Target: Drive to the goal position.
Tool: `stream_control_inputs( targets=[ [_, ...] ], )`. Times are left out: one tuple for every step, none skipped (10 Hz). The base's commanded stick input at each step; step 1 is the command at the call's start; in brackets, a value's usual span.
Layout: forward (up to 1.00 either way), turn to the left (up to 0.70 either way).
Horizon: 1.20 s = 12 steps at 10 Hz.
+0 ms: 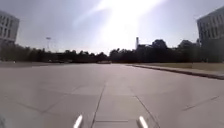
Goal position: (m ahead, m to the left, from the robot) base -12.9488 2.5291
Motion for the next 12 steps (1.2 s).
stream_control_inputs(
  targets=[
    [0.98,0.00],
    [0.98,0.00],
    [0.98,0.00],
    [0.98,0.00],
    [0.98,0.00],
    [0.98,0.00],
    [0.98,0.01],
    [0.98,0.06],
    [0.98,0.39],
    [0.98,0.27],
    [0.98,0.06],
    [0.98,0.00]
  ],
)
